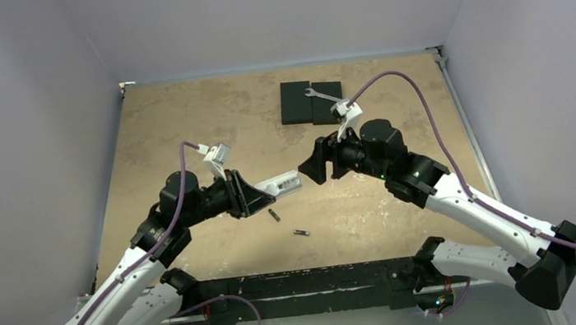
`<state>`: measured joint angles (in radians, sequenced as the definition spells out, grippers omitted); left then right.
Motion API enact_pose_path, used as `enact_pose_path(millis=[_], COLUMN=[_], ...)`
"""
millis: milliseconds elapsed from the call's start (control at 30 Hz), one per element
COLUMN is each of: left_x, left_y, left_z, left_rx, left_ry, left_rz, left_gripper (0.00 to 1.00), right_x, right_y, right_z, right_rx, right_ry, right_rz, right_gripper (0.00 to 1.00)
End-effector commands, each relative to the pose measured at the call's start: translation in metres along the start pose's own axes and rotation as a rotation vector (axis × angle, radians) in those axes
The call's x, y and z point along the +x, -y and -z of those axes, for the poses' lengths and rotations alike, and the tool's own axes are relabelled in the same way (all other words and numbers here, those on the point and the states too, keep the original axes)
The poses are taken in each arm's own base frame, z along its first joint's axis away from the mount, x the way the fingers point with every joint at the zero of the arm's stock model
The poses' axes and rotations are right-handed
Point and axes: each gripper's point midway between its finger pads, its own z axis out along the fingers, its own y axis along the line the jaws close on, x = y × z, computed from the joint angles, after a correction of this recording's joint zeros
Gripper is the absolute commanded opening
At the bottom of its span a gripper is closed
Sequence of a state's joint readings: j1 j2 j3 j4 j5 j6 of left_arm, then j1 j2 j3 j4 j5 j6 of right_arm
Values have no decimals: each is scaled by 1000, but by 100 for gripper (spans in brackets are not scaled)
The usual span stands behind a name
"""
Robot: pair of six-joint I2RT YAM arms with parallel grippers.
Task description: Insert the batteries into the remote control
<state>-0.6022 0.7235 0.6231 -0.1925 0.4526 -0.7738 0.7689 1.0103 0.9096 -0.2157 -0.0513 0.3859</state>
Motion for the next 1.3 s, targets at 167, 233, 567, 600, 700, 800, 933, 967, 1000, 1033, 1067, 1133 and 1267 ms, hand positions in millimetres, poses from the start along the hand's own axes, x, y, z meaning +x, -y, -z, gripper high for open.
enact_pose_path(millis=[167,233,567,600,700,800,933,967,1000,1033,1067,1133,1267], left_x=[-8,-8,-10,-10,-11,-11,-10,-10,-10,-10,-10,-10,-12], left_y=[25,27,46,47,50,52,53,53,53,52,53,54,57], left_z=[2,3,7,8,9,9,10,10,10,9,10,10,11], left_rx=[136,152,255,260,274,283,294,294,296,295,299,304,311], left_ry=[28,29,49,50,52,53,54,54,55,53,55,57,62], left_rz=[-66,-64,-76,-78,-79,-79,-75,-74,-73,-70,-69,-68,-72], left_gripper=[0,0,0,0,0,0,0,0,0,0,0,0,0], right_x=[-7,-6,3,4,6,7,9,8,9,8,8,8,9], right_y=[-46,-51,-61,-62,-62,-63,-67,-68,-69,-70,-70,-69,-66], right_z=[17,20,26,27,29,31,34,35,36,37,37,37,36], right_rx=[-335,-375,-460,-463,-469,-478,-506,-516,-523,-526,-524,-516,-503], right_ry=[-21,-27,-41,-44,-43,-43,-43,-41,-40,-37,-36,-33,-35], right_rz=[-179,-190,-211,-212,-212,-215,-220,-221,-225,-224,-224,-223,-222], right_gripper=[76,76,76,75,75,75,75,75,75,75,75,75,75])
